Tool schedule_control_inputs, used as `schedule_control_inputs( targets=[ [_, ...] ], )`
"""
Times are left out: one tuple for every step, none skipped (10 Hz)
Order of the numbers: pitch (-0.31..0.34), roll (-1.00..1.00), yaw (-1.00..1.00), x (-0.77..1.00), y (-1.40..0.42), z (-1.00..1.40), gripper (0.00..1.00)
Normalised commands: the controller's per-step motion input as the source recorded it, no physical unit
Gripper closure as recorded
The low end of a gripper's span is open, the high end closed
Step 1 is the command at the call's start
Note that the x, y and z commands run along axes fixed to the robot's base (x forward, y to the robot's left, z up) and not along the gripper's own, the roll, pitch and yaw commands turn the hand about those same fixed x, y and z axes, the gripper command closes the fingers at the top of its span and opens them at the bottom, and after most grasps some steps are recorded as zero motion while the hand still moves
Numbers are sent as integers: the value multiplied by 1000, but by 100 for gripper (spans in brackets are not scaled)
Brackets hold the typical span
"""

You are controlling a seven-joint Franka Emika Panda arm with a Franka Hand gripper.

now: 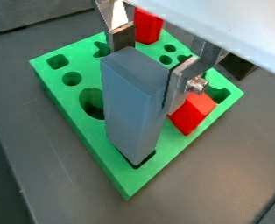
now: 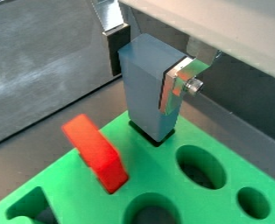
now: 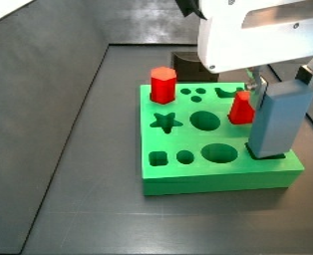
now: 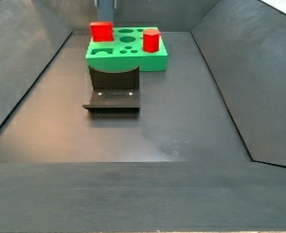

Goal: Pick up the rectangle object. Move up. Place the rectangle object on the fixture. Regrasp the rectangle object. Move to above the board. Insert the rectangle object.
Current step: Insert the rectangle object.

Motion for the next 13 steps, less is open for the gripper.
schedule_control_inputs(
  targets=[
    [0, 0, 94, 0, 0, 0, 100],
    [0, 0, 40, 0, 14, -11, 100],
    [-4, 0, 6, 0, 34, -106, 100],
    [-24, 6, 34, 0, 29, -200, 100],
    [-27, 6, 9, 0, 0, -174, 100],
    [-26, 0, 0, 0, 0, -123, 100],
    [-19, 21, 0, 0, 0, -137, 100],
    [0, 26, 0, 60, 0, -46, 100],
    [0, 0, 0, 109, 0, 0, 100],
    [0, -31, 0, 120, 0, 126, 100],
    [0, -44, 0, 111, 0, 109, 100],
    [0, -31, 0, 86, 0, 26, 100],
    [0, 0, 0, 123, 0, 0, 100]
  ],
)
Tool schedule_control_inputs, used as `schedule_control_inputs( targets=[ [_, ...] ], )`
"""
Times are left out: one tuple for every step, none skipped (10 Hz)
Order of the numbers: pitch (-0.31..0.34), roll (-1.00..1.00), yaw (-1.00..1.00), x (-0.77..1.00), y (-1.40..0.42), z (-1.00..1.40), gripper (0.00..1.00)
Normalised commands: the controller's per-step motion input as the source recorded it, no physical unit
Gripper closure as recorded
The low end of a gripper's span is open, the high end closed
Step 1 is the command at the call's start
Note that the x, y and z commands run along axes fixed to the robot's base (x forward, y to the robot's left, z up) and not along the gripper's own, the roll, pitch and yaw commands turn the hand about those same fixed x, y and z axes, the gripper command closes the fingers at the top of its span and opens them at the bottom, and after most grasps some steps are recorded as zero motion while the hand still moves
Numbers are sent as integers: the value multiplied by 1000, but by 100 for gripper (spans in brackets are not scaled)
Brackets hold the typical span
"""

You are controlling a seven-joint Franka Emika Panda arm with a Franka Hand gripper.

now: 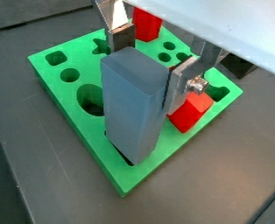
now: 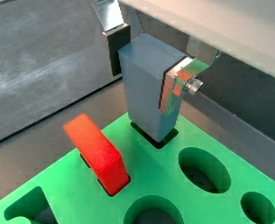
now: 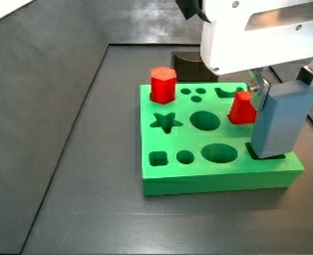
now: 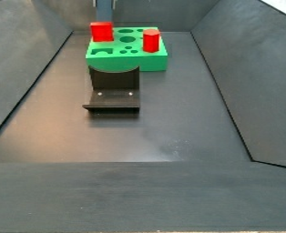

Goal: Pick up the rectangle object. Move up. Place the rectangle object on the fixture. Regrasp the rectangle object. Move to above the board. Insert the rectangle object.
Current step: Insert the rectangle object.

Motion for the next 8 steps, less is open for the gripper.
schedule_control_inputs(
  targets=[
    [0, 23, 0, 0, 57, -140, 100],
    [0, 76, 0, 26, 94, -163, 100],
    [-9, 80, 0, 0, 83, -246, 100],
    [-24, 109, 0, -40, 40, -274, 100],
    [-16, 91, -63, -80, 0, -257, 100],
    [-23, 86, -126, -126, 0, -249, 100],
    [-11, 133, -91, -89, 0, -220, 100],
    [0, 181, -74, -109, 0, -103, 100]
  ],
)
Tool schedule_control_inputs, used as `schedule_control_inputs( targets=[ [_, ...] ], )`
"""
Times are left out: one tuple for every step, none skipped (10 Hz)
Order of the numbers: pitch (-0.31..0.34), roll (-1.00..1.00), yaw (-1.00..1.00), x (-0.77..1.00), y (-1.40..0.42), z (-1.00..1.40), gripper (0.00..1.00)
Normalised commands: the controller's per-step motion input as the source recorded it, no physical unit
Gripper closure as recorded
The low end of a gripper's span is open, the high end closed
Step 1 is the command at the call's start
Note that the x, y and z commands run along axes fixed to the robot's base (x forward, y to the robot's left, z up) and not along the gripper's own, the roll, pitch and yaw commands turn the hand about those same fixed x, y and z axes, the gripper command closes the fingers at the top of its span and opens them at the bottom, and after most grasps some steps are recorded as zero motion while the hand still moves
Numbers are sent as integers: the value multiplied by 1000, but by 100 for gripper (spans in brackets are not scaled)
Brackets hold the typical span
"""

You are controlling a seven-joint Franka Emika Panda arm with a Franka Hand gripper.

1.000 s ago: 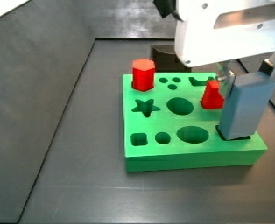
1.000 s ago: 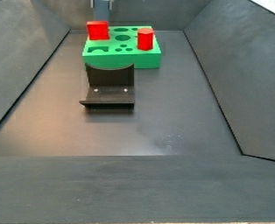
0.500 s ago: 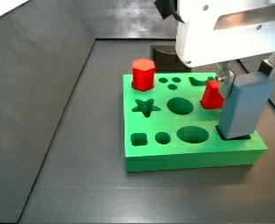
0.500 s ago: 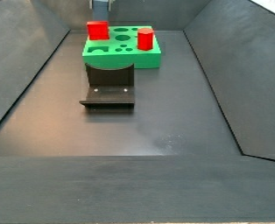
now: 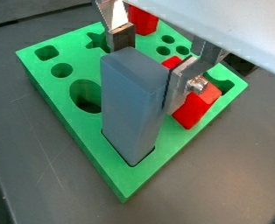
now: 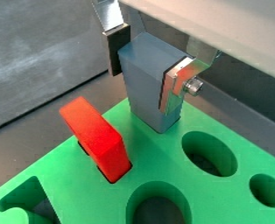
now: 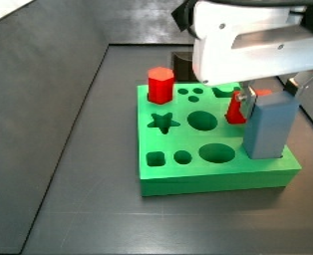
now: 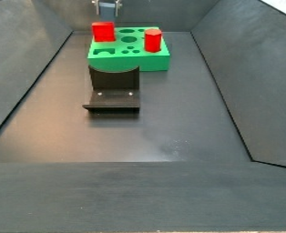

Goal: Pick up the rectangle object. Move up. Place the rectangle object on the fixture. Regrasp the rectangle object. Move to above the board. Insert the rectangle object.
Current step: Insert the rectangle object.

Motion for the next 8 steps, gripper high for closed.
schedule_control_inputs(
  targets=[
    [-6, 279, 0, -3, -174, -266, 100],
    [-10, 363, 0, 100, -366, -460, 100],
    [-34, 349, 26, 143, -391, -594, 100],
    [-77, 320, 129, 186, -374, -591, 100],
    [-89, 286, 177, 260, -383, -657, 100],
    [9, 230, 257, 671, -117, -566, 100],
    [89, 259, 283, 697, -129, -603, 100],
    [91, 0, 9, 363, -34, -60, 100]
  ],
)
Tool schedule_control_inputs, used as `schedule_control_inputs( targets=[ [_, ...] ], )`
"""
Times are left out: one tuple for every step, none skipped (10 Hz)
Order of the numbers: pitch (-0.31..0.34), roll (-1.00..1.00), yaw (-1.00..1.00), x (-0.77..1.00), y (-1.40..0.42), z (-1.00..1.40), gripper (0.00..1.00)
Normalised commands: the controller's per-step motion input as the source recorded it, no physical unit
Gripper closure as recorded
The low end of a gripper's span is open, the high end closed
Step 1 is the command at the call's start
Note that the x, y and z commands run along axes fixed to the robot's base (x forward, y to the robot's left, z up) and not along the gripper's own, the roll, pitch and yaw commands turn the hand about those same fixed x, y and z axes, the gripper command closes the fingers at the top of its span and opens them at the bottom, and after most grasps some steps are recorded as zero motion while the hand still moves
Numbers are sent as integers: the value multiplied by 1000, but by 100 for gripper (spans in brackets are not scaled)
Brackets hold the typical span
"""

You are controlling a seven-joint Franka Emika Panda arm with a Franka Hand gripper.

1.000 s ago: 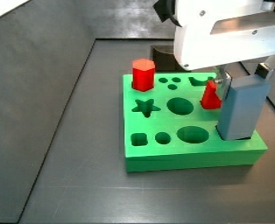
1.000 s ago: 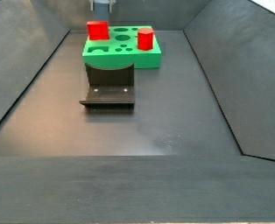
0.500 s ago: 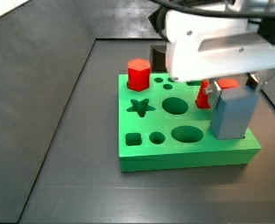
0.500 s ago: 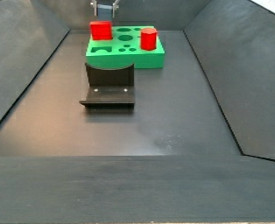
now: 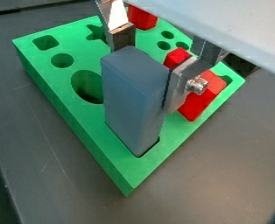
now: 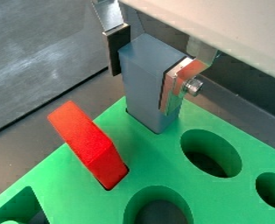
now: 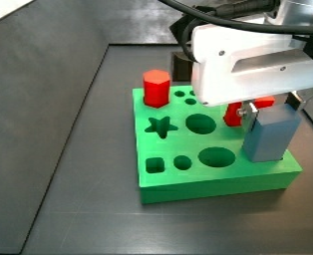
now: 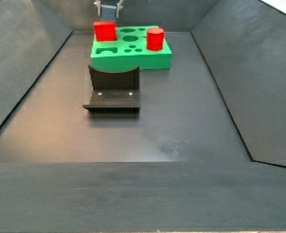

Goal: Pick up the rectangle object. Move up. Place the rectangle object on the fixture. Regrasp the rectangle object. Move to above the board. Insert the rectangle object.
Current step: Insert the rectangle object.

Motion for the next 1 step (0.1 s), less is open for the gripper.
schedule_control_inputs(
  targets=[
    [0, 0, 0, 0, 0, 0, 100]
  ],
)
